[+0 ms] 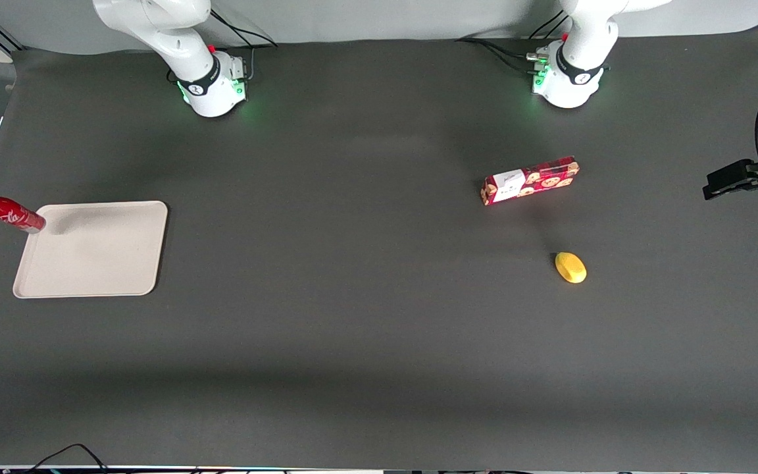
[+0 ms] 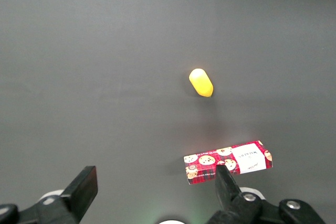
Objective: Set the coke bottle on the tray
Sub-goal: 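Lower the bottle onto the tray corner and open the right gripper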
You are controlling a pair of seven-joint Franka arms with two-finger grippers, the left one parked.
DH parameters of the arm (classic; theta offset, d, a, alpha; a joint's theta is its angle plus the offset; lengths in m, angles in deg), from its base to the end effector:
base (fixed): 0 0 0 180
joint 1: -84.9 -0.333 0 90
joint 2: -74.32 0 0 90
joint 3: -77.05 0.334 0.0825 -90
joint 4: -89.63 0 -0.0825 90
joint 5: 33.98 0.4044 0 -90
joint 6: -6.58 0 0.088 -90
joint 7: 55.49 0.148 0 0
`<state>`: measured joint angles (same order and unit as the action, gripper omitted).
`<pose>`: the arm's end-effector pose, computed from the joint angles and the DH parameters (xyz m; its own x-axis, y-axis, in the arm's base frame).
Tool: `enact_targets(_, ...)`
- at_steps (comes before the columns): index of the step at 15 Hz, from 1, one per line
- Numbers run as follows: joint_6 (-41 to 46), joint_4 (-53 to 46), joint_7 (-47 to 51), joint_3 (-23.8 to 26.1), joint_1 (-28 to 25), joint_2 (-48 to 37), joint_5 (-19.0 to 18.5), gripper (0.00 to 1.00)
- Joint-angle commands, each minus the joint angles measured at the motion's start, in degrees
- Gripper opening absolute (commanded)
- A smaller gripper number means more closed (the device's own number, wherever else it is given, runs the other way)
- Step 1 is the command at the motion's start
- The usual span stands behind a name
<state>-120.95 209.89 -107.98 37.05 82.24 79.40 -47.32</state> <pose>0.4567 -0.3635 0.3615 0.9113 0.3738 -0.1725 0.4022 -0.8978 0.1793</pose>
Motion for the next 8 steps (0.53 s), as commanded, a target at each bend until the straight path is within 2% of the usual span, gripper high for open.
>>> enact_targets(1,-5.2,0.6,-7.0,-1.4,0.5,3.8,5.6,0.03)
enact_targets(4,-7.9,0.2,-13.0,-1.9,1.2,7.7,11.9,0.03)
enact_targets(6,-8.1,0.2,-14.5,-2.9,1.2,8.3,13.2,0.04)
enact_targets(7,-8.0,0.2,-14.5,-2.9,1.2,8.4,13.3,0.19)
enact_targets(8,-8.0,0.1,-14.4,-2.9,1.2,8.5,13.6,0.82)
